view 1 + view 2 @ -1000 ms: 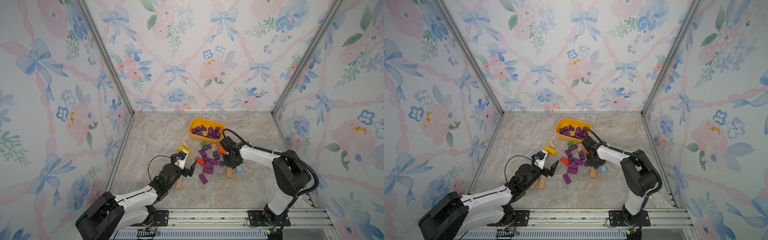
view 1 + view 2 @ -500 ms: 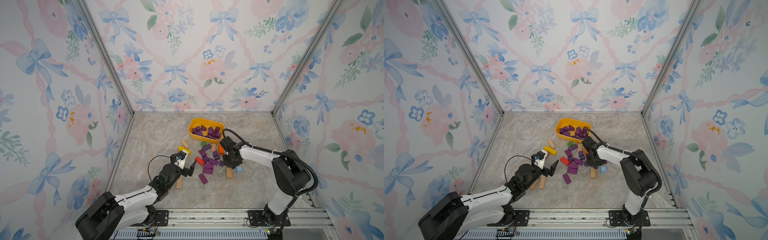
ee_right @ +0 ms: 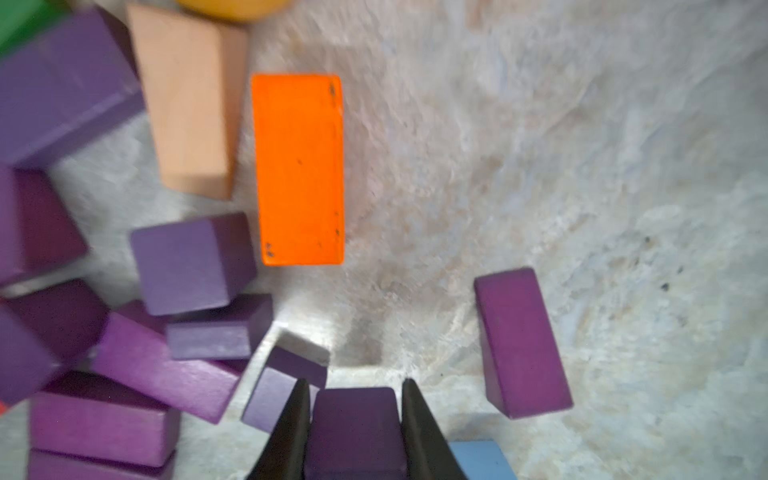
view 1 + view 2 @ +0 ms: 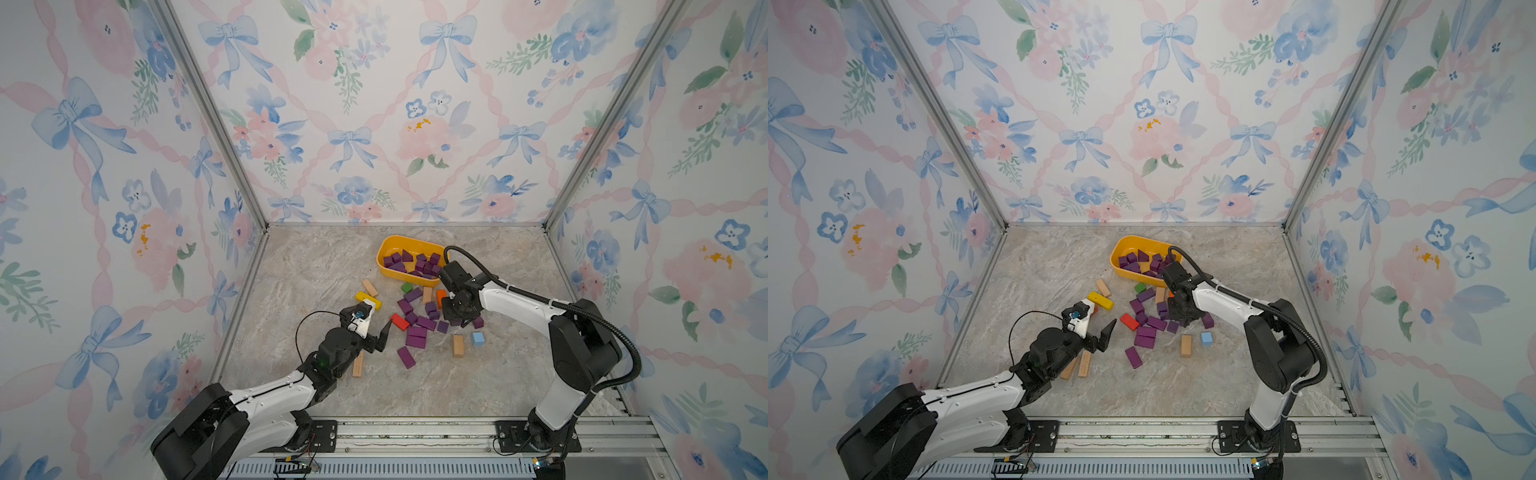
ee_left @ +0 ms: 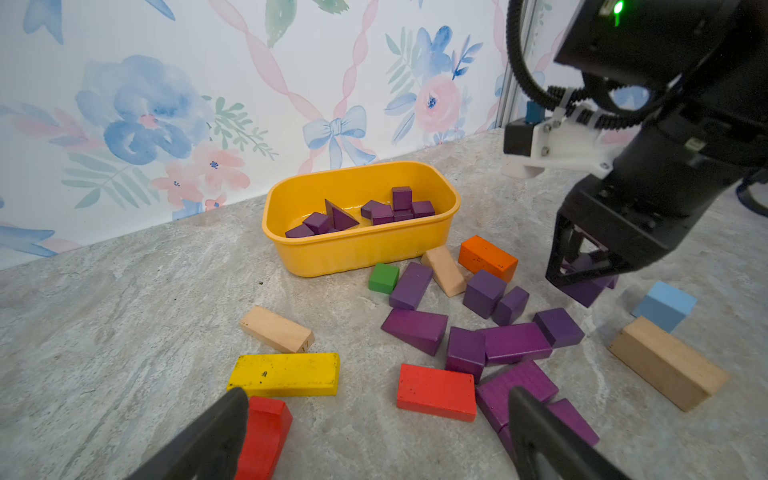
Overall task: Pick purple bricks into the storage bin
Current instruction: Pick up the building block from the center of the board, then place the building block in the storage box.
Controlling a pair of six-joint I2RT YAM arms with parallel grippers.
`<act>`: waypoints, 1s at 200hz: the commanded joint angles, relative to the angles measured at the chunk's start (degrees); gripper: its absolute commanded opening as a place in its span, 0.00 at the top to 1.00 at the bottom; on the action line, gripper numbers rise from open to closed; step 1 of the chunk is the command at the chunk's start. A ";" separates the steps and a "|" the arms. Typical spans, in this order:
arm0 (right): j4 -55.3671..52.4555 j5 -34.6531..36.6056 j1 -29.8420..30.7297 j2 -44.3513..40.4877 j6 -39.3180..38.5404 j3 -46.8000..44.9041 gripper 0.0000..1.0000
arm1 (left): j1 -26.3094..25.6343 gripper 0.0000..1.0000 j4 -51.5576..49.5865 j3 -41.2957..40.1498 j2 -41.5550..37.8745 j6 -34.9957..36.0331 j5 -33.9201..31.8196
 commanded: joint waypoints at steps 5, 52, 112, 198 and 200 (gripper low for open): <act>-1.93 0.52 -1.37 1.48 -1.86 6.90 0.77 | -0.23 0.02 0.89 -0.45 0.27 -0.40 -0.74; -3.15 -3.29 -4.89 7.44 -3.41 21.01 0.77 | -0.29 0.02 0.87 -0.45 0.74 -0.01 -1.32; -3.74 -9.36 -8.12 17.96 -2.43 36.09 0.74 | -0.25 0.02 0.86 -0.28 1.81 0.35 -1.70; -0.16 -15.70 -9.51 25.28 -1.23 42.37 0.37 | -0.25 0.02 0.83 0.37 4.03 0.35 -1.30; -0.10 -15.63 -9.46 25.13 -1.33 42.20 0.36 | -0.24 0.02 0.80 0.39 4.06 0.33 -1.30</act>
